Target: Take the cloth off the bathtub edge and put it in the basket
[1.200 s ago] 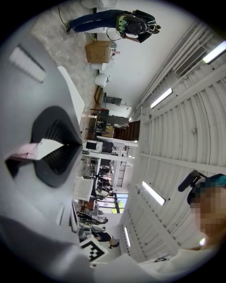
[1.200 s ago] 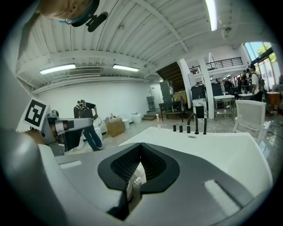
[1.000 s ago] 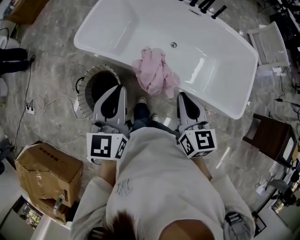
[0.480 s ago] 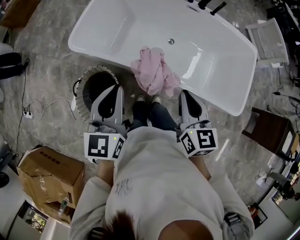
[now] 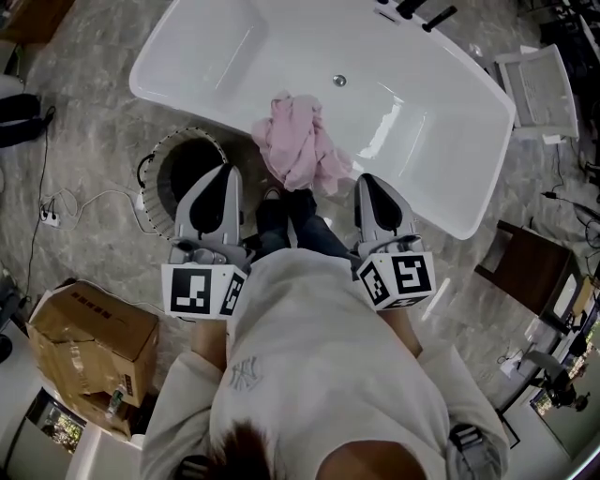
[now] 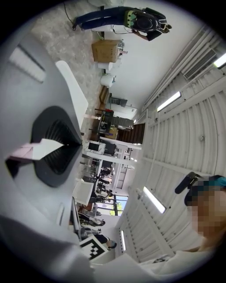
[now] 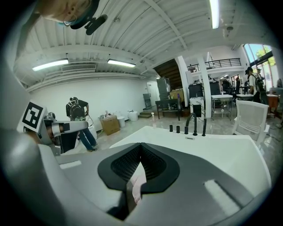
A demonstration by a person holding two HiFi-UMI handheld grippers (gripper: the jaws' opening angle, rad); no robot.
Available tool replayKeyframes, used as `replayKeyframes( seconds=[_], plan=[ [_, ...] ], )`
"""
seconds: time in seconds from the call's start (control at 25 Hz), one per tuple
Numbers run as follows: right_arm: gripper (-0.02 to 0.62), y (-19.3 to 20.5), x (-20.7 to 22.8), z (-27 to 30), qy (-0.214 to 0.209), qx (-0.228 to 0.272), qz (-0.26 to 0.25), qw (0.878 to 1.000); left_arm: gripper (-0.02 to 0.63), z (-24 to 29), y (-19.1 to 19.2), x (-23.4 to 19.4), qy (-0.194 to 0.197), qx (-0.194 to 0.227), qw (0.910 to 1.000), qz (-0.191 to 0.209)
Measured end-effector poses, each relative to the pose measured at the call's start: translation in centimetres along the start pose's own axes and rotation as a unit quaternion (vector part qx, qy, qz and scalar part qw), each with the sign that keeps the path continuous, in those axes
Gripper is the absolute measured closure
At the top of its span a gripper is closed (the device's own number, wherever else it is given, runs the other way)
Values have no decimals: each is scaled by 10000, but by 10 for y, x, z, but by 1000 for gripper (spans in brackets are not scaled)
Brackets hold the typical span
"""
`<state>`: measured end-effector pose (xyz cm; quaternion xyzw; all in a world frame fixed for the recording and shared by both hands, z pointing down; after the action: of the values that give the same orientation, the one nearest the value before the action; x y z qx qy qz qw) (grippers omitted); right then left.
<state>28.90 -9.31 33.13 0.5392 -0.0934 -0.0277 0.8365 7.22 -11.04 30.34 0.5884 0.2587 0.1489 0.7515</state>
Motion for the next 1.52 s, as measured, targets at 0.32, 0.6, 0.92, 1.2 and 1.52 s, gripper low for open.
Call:
replayKeyframes(
  seconds=[0.32, 0.6, 0.92, 1.2, 1.52],
  plan=[
    [597, -14, 39, 21, -287, 49, -7, 9996, 558, 29, -5, 19, -322, 43, 9995, 37],
    [597, -17, 57, 38, -499, 61, -94, 9987, 558, 45, -6, 31, -448, 158, 9989, 29],
    [597, -21, 58, 44, -458, 76, -55, 9989, 558, 56, -10, 24, -367, 155, 9992, 68],
    [597, -24, 46, 50, -211, 91, 40, 9997, 558, 66, -17, 6, -20, 138, 9998, 109],
    [597, -26, 11, 62, -100, 180, 117, 9997, 558, 75, -21, -18, 402, 107, 9990, 139]
  ],
)
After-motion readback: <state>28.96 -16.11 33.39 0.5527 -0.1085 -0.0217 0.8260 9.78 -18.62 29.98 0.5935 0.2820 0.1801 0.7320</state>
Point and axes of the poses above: the fingertips, and each gripper's own axes: z forward along the fingers, x to its right, y out of its underside, the point moved 2 cm from there along -z, backward along the fingers, and after that the axes turned 10 degrees about y, right-handed, at the moved point
